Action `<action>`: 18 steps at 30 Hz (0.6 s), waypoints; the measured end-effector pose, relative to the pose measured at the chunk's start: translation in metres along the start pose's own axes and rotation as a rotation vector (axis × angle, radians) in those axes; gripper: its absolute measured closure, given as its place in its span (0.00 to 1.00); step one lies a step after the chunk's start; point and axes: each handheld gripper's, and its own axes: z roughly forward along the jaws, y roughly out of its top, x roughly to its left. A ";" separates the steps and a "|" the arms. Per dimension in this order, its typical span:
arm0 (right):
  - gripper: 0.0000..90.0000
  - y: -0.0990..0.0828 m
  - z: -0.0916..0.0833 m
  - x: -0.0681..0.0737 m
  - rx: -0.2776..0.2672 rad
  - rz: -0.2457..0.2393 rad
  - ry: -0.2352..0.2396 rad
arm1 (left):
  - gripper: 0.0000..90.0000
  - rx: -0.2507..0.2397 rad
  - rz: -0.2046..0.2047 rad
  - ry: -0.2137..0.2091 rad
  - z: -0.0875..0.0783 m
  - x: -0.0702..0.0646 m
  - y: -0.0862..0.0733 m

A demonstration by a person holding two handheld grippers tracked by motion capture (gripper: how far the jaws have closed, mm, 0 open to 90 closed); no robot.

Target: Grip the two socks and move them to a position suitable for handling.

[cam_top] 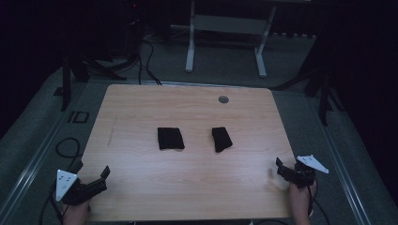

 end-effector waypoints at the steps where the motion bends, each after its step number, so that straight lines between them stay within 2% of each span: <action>1: 0.15 0.000 0.000 -0.001 0.002 0.010 0.004 | 0.01 0.002 -0.005 -0.003 0.000 0.000 0.000; 5: 0.16 0.001 0.001 -0.001 0.015 0.015 -0.004 | 0.01 0.005 0.004 -0.010 0.001 -0.004 0.001; 9: 0.16 0.001 0.003 0.000 0.040 -0.022 0.013 | 0.01 0.014 0.022 -0.024 0.002 -0.013 0.001; 10: 0.16 0.002 0.003 0.002 0.054 -0.024 0.035 | 0.01 0.029 0.026 -0.030 0.002 -0.015 0.001; 12: 0.15 0.006 0.005 0.005 0.083 -0.035 0.074 | 0.01 0.030 0.025 -0.072 0.003 -0.021 0.002; 14: 0.15 0.012 0.006 0.010 0.106 -0.041 0.118 | 0.01 0.044 0.055 -0.085 0.004 -0.027 0.002; 16: 0.15 0.019 0.007 0.016 0.125 -0.068 0.151 | 0.01 0.044 0.068 -0.098 0.005 -0.030 0.002; 18: 0.14 0.025 0.008 0.024 0.124 -0.111 0.167 | 0.01 0.032 0.061 -0.115 0.005 -0.031 0.002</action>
